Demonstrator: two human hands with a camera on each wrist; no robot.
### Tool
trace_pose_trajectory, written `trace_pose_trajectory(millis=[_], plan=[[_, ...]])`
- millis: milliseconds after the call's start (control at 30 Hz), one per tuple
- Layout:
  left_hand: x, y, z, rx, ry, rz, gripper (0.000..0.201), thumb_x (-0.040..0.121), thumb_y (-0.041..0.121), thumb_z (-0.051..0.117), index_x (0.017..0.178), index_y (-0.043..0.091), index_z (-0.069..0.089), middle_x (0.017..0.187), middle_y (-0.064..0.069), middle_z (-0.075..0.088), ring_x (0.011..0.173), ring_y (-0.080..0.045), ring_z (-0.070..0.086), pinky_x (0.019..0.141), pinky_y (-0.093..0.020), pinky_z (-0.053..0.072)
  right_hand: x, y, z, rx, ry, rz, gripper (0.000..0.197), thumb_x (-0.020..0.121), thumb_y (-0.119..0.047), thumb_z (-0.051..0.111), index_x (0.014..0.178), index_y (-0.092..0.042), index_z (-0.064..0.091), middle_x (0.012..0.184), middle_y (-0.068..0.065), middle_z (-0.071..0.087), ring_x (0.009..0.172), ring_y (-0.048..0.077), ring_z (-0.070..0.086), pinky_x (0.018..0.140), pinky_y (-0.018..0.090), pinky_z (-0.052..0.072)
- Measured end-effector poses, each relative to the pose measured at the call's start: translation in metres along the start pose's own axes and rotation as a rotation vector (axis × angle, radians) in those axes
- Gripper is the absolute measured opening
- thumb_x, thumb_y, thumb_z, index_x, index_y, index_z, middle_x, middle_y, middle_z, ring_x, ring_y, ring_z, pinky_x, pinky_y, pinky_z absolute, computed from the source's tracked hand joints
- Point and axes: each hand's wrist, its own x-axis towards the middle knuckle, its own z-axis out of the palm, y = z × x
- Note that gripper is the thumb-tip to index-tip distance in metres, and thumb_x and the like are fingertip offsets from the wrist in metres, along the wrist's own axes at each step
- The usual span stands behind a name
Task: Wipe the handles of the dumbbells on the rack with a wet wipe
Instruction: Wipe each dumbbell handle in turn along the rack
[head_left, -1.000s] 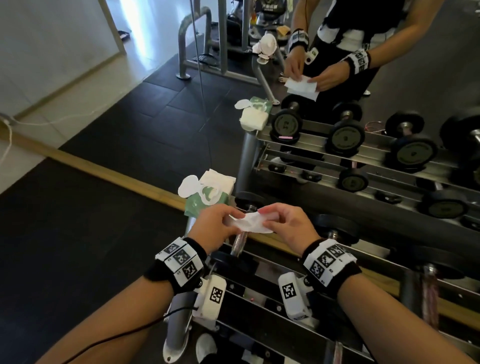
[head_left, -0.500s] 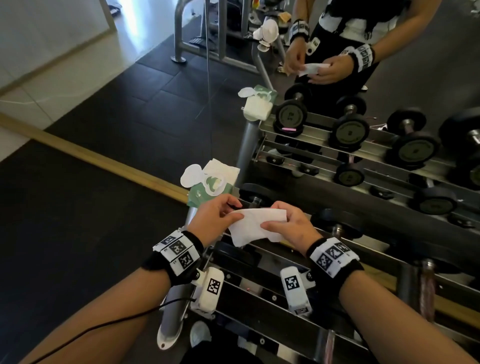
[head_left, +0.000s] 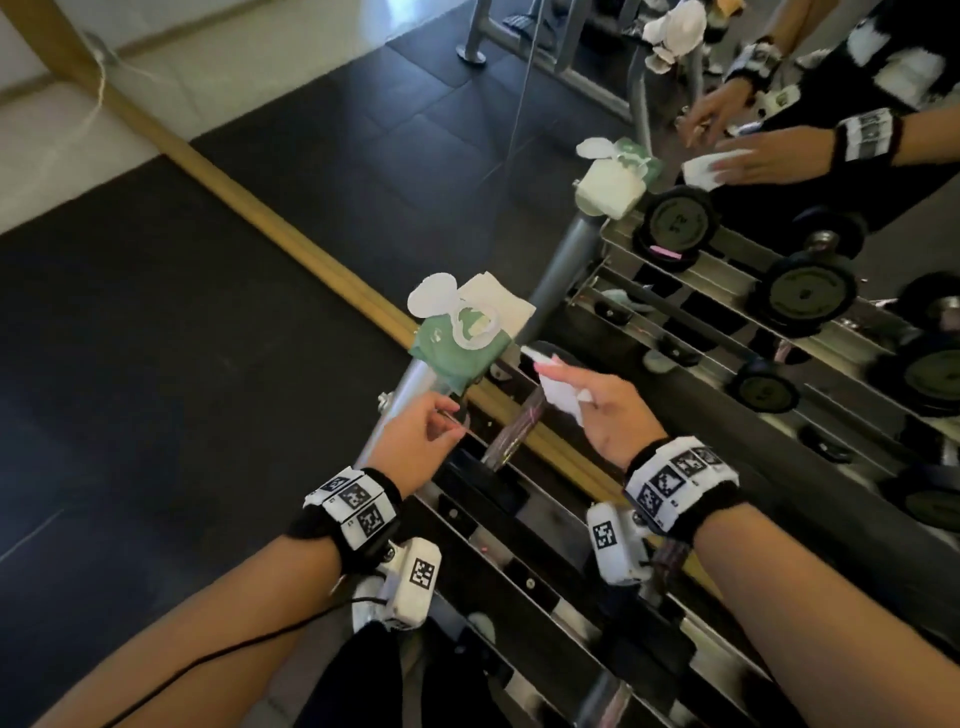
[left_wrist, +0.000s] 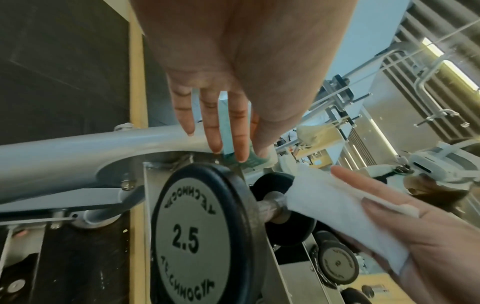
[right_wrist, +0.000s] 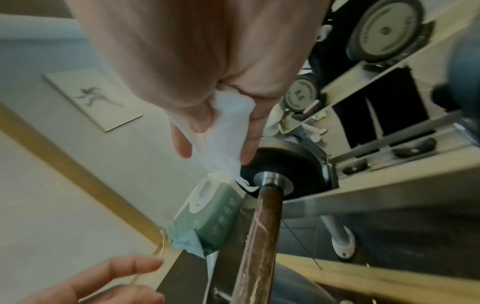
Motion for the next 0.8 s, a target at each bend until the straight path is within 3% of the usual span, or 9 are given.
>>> trace_pose_trajectory(millis=[33,67,133,233,300,367,467,600,800], plan=[[-0.002,-0.003,0.003,-0.011,0.017,-0.009,0.020,0.088,0.018,0.071,0.103,0.028,0.062,0.087,0.004,0.069,0.079,-0.007,0.061,0.083,-0.024,0.049,0.008,0.003,-0.001,-0.072,-0.001,-0.038,0.038,0.101,-0.020,0.046,0.137,-0.012,0.056,0.142,0.004,0.052,0.136,0.014,0.045,0.114,0.019,0.028],[-0.005,-0.005,0.006,-0.021,0.029,-0.017,0.019,0.088,0.017,0.071,0.102,0.028,0.063,0.087,0.005,0.069,0.080,-0.009,0.062,0.083,-0.023,0.049,0.017,0.007,-0.002,-0.150,0.000,-0.066,0.045,0.097,0.002,0.044,0.138,-0.013,0.054,0.146,0.005,0.049,0.138,0.018,0.044,0.116,0.021,0.026],[-0.008,-0.009,0.011,-0.041,0.042,-0.021,0.019,0.089,0.016,0.071,0.102,0.027,0.063,0.089,0.009,0.068,0.082,-0.009,0.063,0.080,-0.015,0.047,0.034,0.015,0.003,-0.341,-0.073,-0.145,0.062,0.090,0.014,0.043,0.144,-0.016,0.048,0.152,0.001,0.043,0.139,0.015,0.042,0.118,0.024,0.025],[-0.012,-0.013,0.015,-0.078,0.072,-0.014,0.022,0.088,0.013,0.071,0.107,0.022,0.063,0.093,0.009,0.068,0.083,-0.007,0.062,0.078,-0.008,0.045,0.046,0.031,0.015,-0.649,-0.303,-0.193,0.075,0.089,0.015,0.044,0.153,-0.020,0.031,0.161,-0.004,0.026,0.147,0.013,0.026,0.118,0.022,0.018],[-0.015,-0.015,0.017,-0.068,0.079,-0.013,0.026,0.088,0.016,0.072,0.112,0.021,0.063,0.097,0.010,0.068,0.088,-0.005,0.062,0.083,-0.011,0.045,0.041,0.039,0.024,-0.709,-0.404,-0.186,0.075,0.090,0.012,0.044,0.155,-0.021,0.026,0.162,-0.003,0.022,0.149,0.014,0.021,0.114,0.021,0.013],[-0.018,-0.015,0.019,-0.062,0.081,-0.016,0.030,0.087,0.017,0.073,0.115,0.023,0.063,0.099,0.011,0.067,0.090,-0.002,0.061,0.086,-0.015,0.045,0.033,0.045,0.033,-0.710,-0.450,-0.163,0.081,0.089,0.012,0.045,0.155,-0.027,0.021,0.162,-0.002,0.022,0.148,0.015,0.024,0.115,0.024,0.020],[-0.019,-0.016,0.019,-0.074,0.082,-0.021,0.031,0.087,0.018,0.073,0.115,0.023,0.063,0.100,0.011,0.067,0.091,-0.003,0.061,0.090,-0.020,0.047,0.025,0.048,0.040,-0.662,-0.453,-0.052,0.089,0.087,0.015,0.038,0.156,-0.035,0.013,0.164,-0.001,0.015,0.150,0.015,0.016,0.117,0.031,0.021],[-0.020,-0.017,0.020,-0.063,0.077,-0.029,0.027,0.087,0.021,0.073,0.112,0.026,0.064,0.099,0.016,0.066,0.093,0.000,0.060,0.093,-0.022,0.048,0.019,0.049,0.049,-0.741,-0.470,-0.151,0.067,0.097,0.006,0.036,0.157,-0.013,0.014,0.165,0.005,0.009,0.152,0.016,0.005,0.117,0.020,-0.002],[-0.021,-0.014,0.018,0.007,0.008,-0.013,0.019,0.091,0.028,0.068,0.110,0.034,0.068,0.113,0.011,0.066,0.106,-0.007,0.060,0.101,-0.031,0.046,0.016,0.047,0.039,-0.760,-0.494,-0.191,0.071,0.093,0.007,0.043,0.155,-0.021,0.022,0.164,-0.001,0.016,0.151,0.012,0.011,0.121,0.028,0.011]])
